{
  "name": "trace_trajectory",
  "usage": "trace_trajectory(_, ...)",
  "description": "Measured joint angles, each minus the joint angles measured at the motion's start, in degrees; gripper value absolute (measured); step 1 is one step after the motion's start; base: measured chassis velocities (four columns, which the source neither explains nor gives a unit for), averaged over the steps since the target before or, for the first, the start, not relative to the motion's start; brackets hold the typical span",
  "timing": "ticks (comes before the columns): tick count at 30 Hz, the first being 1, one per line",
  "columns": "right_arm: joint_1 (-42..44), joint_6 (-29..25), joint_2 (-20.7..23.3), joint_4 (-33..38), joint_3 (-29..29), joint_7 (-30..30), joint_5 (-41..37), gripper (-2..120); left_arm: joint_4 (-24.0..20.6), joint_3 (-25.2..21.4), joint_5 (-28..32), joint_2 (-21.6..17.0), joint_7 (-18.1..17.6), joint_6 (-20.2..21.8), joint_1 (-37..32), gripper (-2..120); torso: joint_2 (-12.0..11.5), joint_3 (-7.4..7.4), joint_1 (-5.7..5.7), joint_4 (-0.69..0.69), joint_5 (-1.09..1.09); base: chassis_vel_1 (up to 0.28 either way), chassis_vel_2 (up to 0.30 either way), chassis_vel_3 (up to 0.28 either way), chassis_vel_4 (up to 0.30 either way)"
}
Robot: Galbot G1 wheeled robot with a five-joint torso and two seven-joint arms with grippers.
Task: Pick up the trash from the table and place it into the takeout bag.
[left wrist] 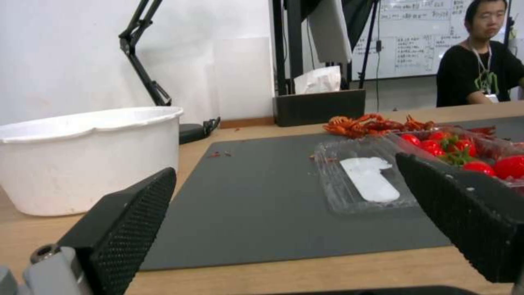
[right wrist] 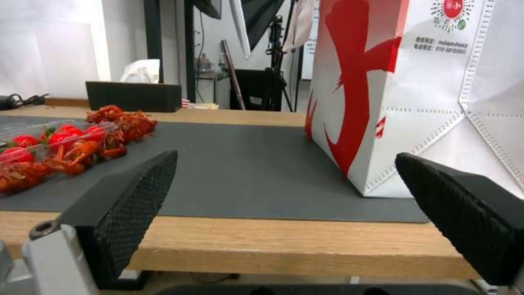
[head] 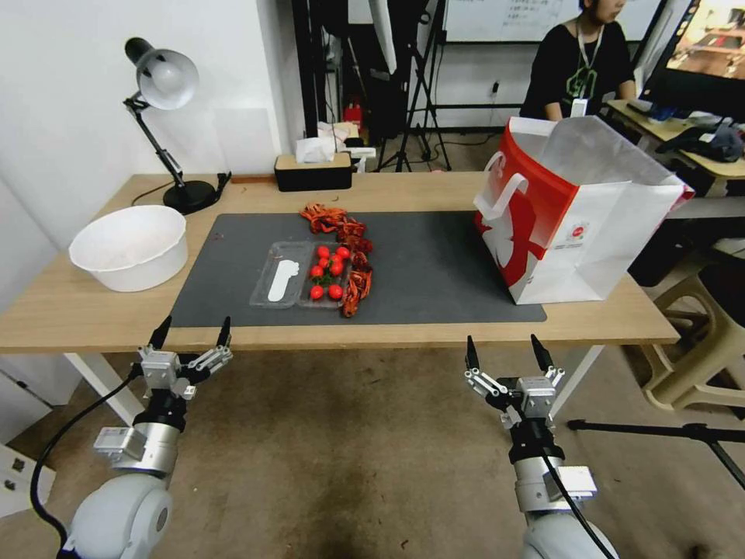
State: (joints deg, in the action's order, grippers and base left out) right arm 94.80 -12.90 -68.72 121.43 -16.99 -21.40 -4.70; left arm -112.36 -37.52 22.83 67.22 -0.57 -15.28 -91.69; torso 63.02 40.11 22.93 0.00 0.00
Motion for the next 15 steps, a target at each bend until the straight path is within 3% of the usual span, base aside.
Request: trace_trajectory(15,-0.06,-0.05,-0.01,-0.25,0.04,-0.04,0.09,100,0.43,0.34,-0.64,0.41,0.0,-0.64,-0.19,100,0.0,0.0,0.0,0.0,0.0,0.0,0.0,0.0,0.0)
